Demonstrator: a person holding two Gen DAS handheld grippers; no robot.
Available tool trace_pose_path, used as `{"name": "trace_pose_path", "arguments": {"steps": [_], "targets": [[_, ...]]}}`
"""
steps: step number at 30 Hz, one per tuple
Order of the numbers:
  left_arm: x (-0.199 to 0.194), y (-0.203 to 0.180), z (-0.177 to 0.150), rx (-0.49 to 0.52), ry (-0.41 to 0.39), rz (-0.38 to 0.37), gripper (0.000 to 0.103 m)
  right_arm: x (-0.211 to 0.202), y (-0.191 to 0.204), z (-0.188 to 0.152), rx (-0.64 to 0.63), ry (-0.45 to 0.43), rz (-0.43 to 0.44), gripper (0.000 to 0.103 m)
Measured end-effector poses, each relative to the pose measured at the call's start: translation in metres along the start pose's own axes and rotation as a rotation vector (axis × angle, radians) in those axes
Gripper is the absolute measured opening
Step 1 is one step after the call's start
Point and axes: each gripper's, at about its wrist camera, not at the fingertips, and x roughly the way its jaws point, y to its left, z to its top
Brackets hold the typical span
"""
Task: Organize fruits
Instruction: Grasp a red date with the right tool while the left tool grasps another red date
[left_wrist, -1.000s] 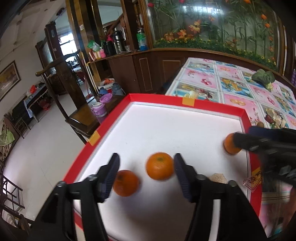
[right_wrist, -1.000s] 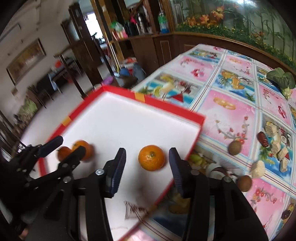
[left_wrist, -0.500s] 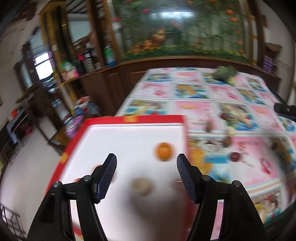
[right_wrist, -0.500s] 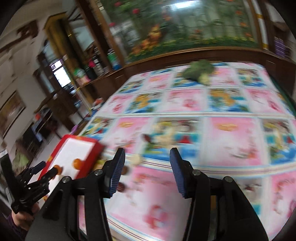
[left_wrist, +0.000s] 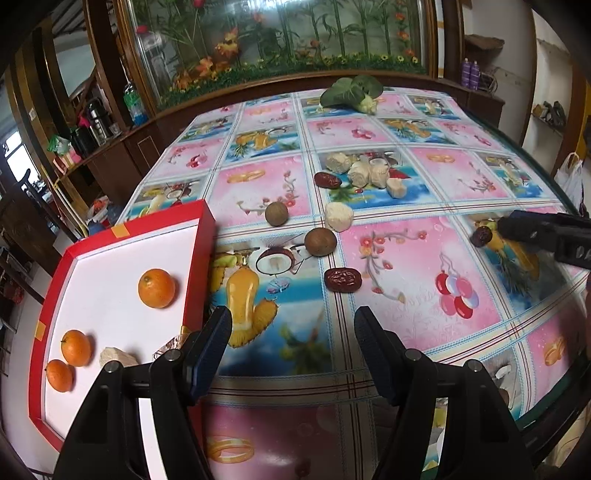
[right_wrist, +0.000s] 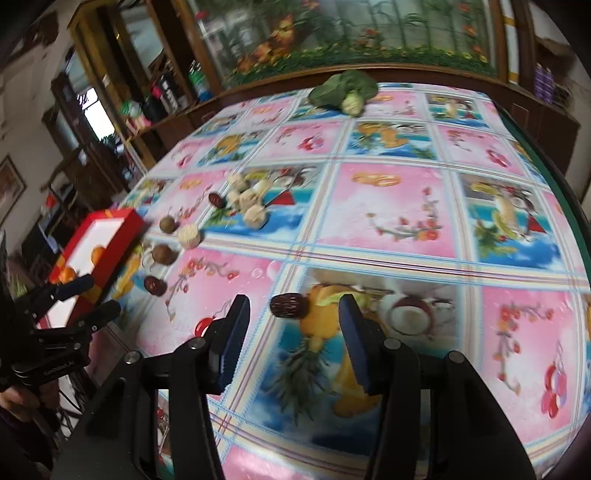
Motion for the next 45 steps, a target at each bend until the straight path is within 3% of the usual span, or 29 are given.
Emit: {"name": "trace_pose_path", "arguments": {"steps": [6, 8, 12, 15, 22, 24, 26, 29, 37, 45], "targets": [[0.003, 0.009, 0.004, -0.032, 0.016, 0.018, 0.069, 0.035, 0.013, 0.002, -0.074, 0.101, -0.052, 0.034], [0.006, 0.009, 0.007, -0.039, 0.028, 0.003, 0.069, 0.037, 0.016, 0.003, -0.103, 0.09, -0.083, 0.029], [0.013, 0.003, 0.013, -0.042, 0.045, -0.032, 0.069, 0.035, 0.011, 0.002, -0.106, 0.066, -0.088, 0.028], [0.019, -0.004, 0.019, -0.043, 0.057, -0.055, 0.069, 0.034, -0.001, 0.006, -0.038, 0.048, -0.055, 0.028], [0.045, -0.019, 0.026, -0.033, 0.089, -0.063, 0.066, 0.023, -0.007, 0.012, 0.005, -0.014, -0.032, 0.028], [0.049, -0.019, 0.025, -0.039, 0.097, -0.076, 0.049, 0.024, -0.006, 0.011, 0.011, -0.01, -0.015, 0.028], [0.05, -0.018, 0.026, -0.051, 0.091, -0.096, 0.044, 0.025, -0.006, 0.011, 0.011, -0.006, -0.013, 0.028], [0.049, -0.019, 0.025, -0.055, 0.087, -0.141, 0.028, 0.028, -0.007, 0.011, 0.016, 0.002, -0.021, 0.028], [0.038, -0.016, 0.021, -0.066, 0.05, -0.171, 0.027, 0.025, -0.006, 0.012, 0.011, -0.039, -0.03, 0.028], [-0.013, 0.012, 0.012, -0.098, -0.065, -0.165, 0.027, 0.023, 0.006, 0.016, 0.022, -0.087, 0.026, 0.028]]}}
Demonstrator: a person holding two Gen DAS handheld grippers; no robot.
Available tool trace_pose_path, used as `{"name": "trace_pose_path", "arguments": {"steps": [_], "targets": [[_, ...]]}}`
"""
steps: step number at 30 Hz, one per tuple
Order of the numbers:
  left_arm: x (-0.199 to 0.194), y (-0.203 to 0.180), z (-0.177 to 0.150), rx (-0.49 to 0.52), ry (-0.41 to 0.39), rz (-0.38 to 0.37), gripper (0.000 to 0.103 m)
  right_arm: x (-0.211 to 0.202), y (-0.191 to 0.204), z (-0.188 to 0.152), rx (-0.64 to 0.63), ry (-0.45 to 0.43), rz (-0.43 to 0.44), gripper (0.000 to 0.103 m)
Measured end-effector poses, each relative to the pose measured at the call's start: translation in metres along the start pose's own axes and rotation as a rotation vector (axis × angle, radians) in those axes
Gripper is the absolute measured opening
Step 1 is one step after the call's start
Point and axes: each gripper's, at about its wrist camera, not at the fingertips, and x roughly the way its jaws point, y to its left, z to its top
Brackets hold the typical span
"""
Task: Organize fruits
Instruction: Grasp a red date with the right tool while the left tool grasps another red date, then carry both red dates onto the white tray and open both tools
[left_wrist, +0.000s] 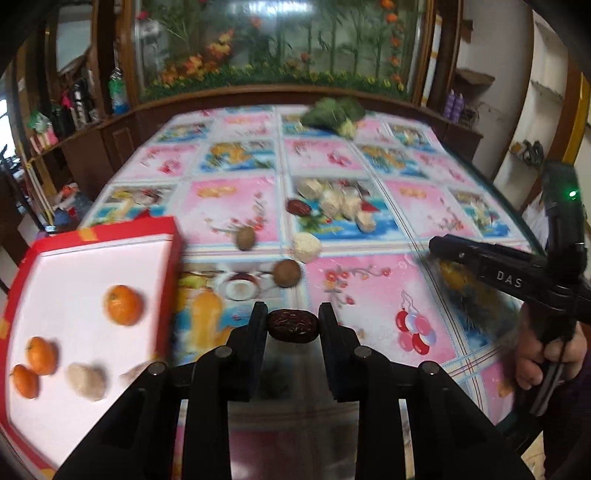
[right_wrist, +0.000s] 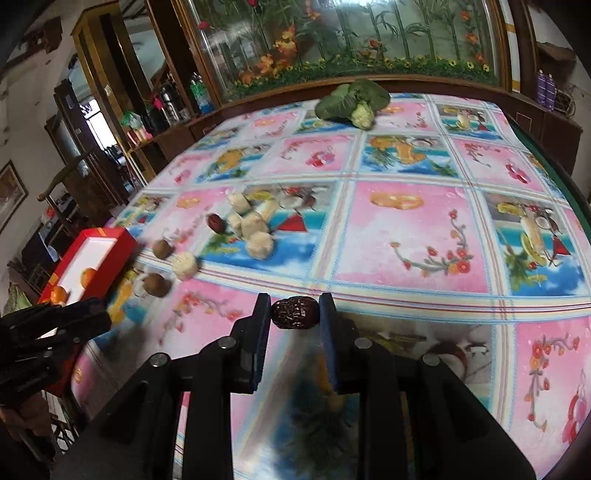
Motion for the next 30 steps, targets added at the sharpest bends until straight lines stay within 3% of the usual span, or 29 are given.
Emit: {"name": "trace_pose_path", "arguments": {"steps": [4, 9, 17, 23, 30], "targets": [[-0.026, 0.025, -0.004, -0.042, -0.059, 0.053, 0.027, 0.003, 0.024, 0.002, 0.029, -0.021, 0.097, 0.029], [-0.053, 0.062, -0.014, -0.083, -0.111, 0.156, 0.027, 0.009, 0.08, -0.001, -0.023, -0.036, 0.212, 0.029], [-0.064, 0.122, -0.043, -0.191, -0.098, 0.283, 0.027, 0.024, 0.188, -0.016, -0.187, 0.026, 0.377, 0.029], [-0.061, 0.141, -0.06, -0.21, -0.067, 0.332, 0.027, 0.026, 0.247, -0.03, -0.319, 0.072, 0.43, 0.029], [-0.057, 0.153, -0.072, -0.221, -0.039, 0.349, 0.027, 0.036, 0.284, -0.05, -0.418, 0.146, 0.442, 0.029]]}}
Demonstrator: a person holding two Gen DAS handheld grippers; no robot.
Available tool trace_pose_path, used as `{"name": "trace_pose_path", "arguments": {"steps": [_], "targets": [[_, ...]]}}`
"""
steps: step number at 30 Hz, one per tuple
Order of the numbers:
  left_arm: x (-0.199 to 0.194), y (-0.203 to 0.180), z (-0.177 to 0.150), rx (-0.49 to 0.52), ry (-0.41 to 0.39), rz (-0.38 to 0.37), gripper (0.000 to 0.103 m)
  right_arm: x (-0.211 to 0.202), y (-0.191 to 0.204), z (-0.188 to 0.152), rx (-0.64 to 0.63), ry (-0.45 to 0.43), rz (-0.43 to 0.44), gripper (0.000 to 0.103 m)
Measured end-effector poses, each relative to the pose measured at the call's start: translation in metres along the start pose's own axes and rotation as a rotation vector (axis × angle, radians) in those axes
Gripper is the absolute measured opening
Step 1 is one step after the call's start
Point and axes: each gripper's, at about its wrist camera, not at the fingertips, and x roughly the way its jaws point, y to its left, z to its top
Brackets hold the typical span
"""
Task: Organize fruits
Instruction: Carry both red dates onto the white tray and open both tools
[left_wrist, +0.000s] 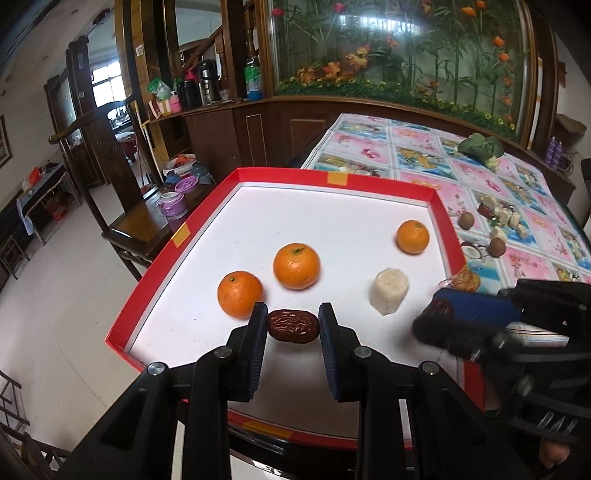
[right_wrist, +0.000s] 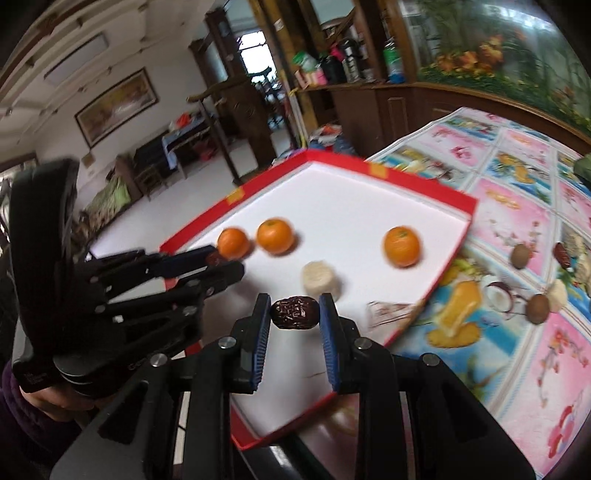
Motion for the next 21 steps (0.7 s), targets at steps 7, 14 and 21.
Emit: {"name": "trace_pose_path", "arguments": {"steps": [7, 14, 21], "targets": [[0.007, 0.009, -0.006, -0.009, 0.025, 0.015, 0.027, 0.018, 0.007, -0.007, -0.019, 0.071, -0.018, 0.029], [0.014, 0.009, -0.009, 0.008, 0.051, 0.033, 0.028, 0.028, 0.016, -0.006, -0.054, 0.108, -0.052, 0.029], [0.016, 0.011, -0.011, 0.011, 0.07, 0.051, 0.031, 0.034, 0.022, -0.003, -0.088, 0.159, -0.078, 0.029]]}}
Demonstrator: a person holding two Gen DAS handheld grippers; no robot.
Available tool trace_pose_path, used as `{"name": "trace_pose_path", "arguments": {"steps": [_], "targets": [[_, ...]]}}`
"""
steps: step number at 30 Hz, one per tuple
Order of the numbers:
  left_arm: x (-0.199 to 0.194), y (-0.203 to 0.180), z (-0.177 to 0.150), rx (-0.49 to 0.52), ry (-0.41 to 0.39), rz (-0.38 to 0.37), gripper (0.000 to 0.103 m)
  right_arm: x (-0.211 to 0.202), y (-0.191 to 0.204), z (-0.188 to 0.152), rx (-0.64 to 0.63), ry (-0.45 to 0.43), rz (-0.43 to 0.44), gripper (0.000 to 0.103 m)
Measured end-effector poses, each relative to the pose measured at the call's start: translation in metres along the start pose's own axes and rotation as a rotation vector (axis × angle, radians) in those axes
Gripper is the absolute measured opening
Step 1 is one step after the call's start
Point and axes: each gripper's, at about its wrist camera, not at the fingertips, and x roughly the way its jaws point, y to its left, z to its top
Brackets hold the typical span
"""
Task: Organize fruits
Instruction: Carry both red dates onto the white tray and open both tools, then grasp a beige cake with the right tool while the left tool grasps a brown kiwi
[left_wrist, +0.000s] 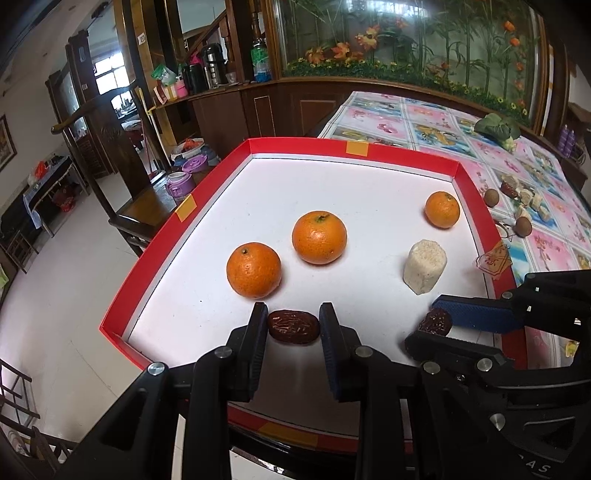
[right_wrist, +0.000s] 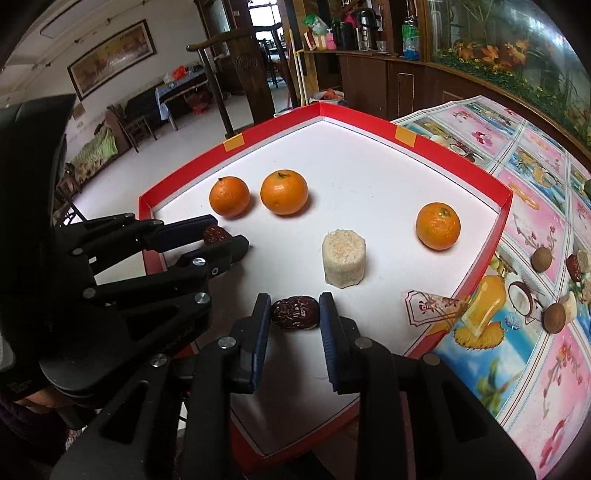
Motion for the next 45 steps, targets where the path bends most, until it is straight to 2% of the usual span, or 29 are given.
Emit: {"name": "trace_pose_path", "arguments": {"steps": [1, 3, 6, 11, 12, 16, 20, 23, 27, 32, 35, 39, 43, 45], "targets": [[0.0, -0.001, 0.001, 0.0, 0.003, 0.015, 0.034, 0.001, 0.0, 0.001, -0.003, 0.008, -0.001, 0.029], [0.0, 0.001, 0.001, -0.004, 0.005, 0.028, 0.047, 0.0, 0.0, 0.002, -0.007, 0.016, 0.002, 0.029], [-0.002, 0.004, 0.002, -0.018, 0.006, 0.038, 0.054, -0.005, -0.007, 0.001, 0.009, 0.013, 0.018, 0.029], [-0.01, 0.002, 0.007, -0.031, -0.014, 0.051, 0.065, -0.037, -0.029, -0.001, 0.032, -0.087, 0.064, 0.029], [-0.013, 0.0, 0.009, -0.027, -0.022, 0.049, 0.068, -0.047, -0.037, -0.003, 0.037, -0.116, 0.057, 0.03], [-0.024, -0.016, 0.019, -0.005, -0.059, 0.036, 0.072, -0.076, -0.072, -0.015, 0.082, -0.187, -0.022, 0.047], [-0.036, -0.047, 0.033, 0.052, -0.098, -0.033, 0.078, -0.097, -0.126, -0.034, 0.169, -0.201, -0.141, 0.047], [-0.041, -0.084, 0.043, 0.141, -0.123, -0.1, 0.078, -0.106, -0.171, -0.048, 0.263, -0.181, -0.231, 0.047], [-0.035, -0.128, 0.054, 0.215, -0.105, -0.2, 0.078, -0.108, -0.227, -0.061, 0.375, -0.13, -0.348, 0.047], [-0.013, -0.172, 0.061, 0.269, -0.032, -0.283, 0.078, -0.096, -0.265, -0.057, 0.448, -0.075, -0.367, 0.047], [-0.002, -0.183, 0.063, 0.271, 0.004, -0.284, 0.078, -0.087, -0.274, -0.05, 0.457, -0.074, -0.388, 0.047], [0.01, -0.193, 0.066, 0.273, 0.046, -0.282, 0.078, -0.076, -0.285, -0.047, 0.479, -0.059, -0.394, 0.036], [0.022, -0.205, 0.069, 0.279, 0.09, -0.291, 0.078, -0.076, -0.284, -0.049, 0.444, -0.068, -0.414, 0.025], [0.028, -0.213, 0.07, 0.285, 0.105, -0.293, 0.078, -0.077, -0.286, -0.052, 0.439, -0.077, -0.403, 0.025]]}}
